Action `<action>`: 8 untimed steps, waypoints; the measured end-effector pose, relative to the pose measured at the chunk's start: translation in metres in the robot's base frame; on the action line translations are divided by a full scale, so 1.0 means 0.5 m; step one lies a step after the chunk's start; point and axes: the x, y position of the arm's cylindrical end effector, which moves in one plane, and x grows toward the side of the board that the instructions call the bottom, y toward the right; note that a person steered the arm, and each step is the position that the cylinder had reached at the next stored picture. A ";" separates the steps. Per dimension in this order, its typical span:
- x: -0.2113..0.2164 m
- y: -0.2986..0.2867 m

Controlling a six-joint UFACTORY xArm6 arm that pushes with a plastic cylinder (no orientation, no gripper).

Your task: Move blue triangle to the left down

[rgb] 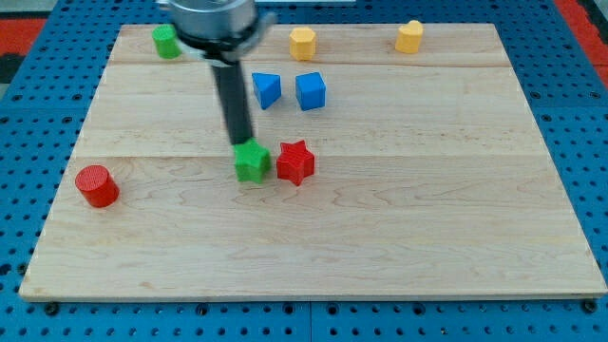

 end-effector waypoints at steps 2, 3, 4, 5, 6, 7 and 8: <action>-0.220 -0.153; -0.278 -0.032; -0.220 0.060; -0.183 0.031; -0.155 -0.103; -0.116 -0.133; -0.163 -0.055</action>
